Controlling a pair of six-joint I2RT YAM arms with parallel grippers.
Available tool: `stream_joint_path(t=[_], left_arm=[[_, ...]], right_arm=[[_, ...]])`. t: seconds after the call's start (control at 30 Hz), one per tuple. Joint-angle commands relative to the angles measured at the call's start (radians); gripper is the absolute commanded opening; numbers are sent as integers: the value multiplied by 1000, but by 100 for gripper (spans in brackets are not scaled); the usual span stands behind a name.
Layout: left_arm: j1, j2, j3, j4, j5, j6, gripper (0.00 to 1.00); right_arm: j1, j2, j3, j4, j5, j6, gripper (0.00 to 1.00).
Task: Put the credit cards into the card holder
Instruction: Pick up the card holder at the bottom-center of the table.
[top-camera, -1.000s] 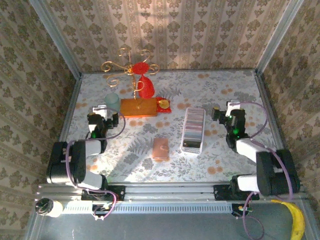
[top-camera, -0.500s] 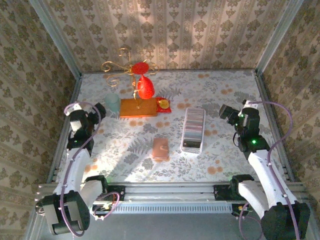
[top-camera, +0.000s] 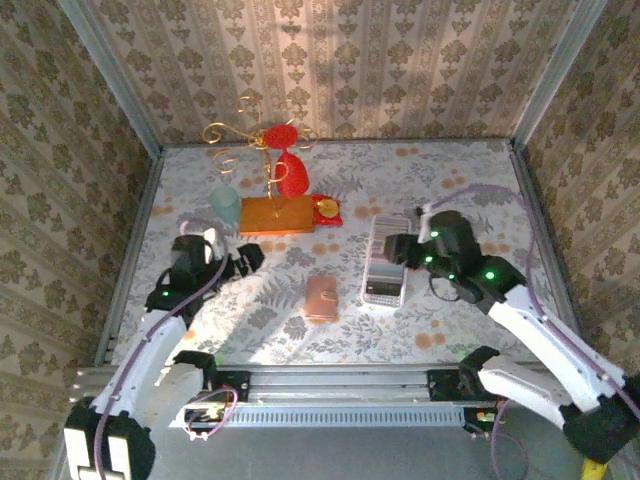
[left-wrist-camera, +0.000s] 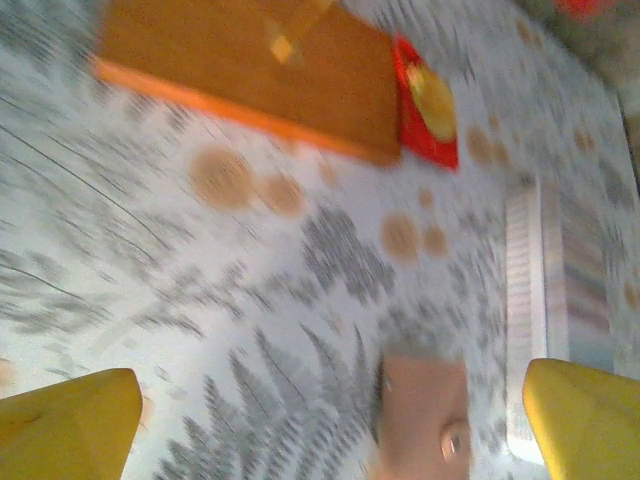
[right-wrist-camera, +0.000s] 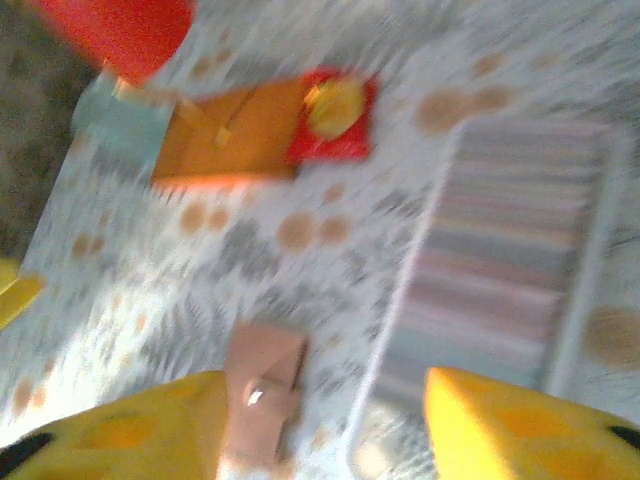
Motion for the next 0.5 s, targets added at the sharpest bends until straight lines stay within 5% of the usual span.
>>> stream_joint_path(t=[0.0,0.1,0.3,0.47], left_arm=[[-140,58,-23,16,32,-30,97],[-291,146,-17,61,-11,-62,91],[-404,310,-7,116,-16,-117,75],[-426,326,-64,205,-16,-184,71]], right_arm=[[140,115,51,-43,76,70,40],[211,253,96,-4,86,80,23],[266,527,207,0,61,87,1],[278,672,266,0,15,91,0]])
